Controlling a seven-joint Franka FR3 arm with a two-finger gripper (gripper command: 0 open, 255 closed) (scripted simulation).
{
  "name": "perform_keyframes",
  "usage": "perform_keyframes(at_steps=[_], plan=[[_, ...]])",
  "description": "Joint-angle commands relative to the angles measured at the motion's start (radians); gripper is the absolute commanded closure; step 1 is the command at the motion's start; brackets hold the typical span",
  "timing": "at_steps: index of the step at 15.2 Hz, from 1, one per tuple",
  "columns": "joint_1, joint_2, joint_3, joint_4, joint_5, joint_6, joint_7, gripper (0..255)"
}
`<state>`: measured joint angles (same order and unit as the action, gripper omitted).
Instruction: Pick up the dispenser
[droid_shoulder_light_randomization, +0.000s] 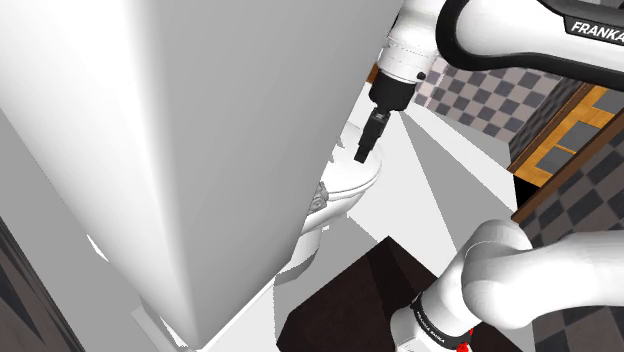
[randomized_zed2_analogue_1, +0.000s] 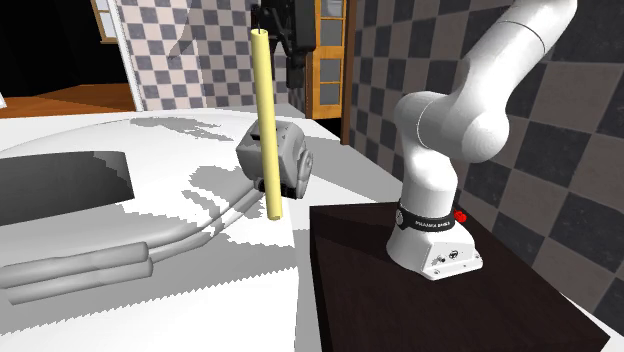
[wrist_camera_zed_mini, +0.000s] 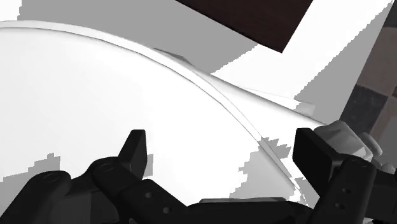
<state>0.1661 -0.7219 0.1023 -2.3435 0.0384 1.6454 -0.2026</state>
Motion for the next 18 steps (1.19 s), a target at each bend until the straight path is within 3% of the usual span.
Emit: perform_keyframes(at_steps=[1,11,18], plan=[[0.031,0.029,0.035,0.012,0.018,0.037,-0.004,0],[0.159,0.161,0.186,0.065,0.059,0.214,-0.046,0],[0.185,0.165,0.179,-0.028,0.054,0.309,-0.034,0]])
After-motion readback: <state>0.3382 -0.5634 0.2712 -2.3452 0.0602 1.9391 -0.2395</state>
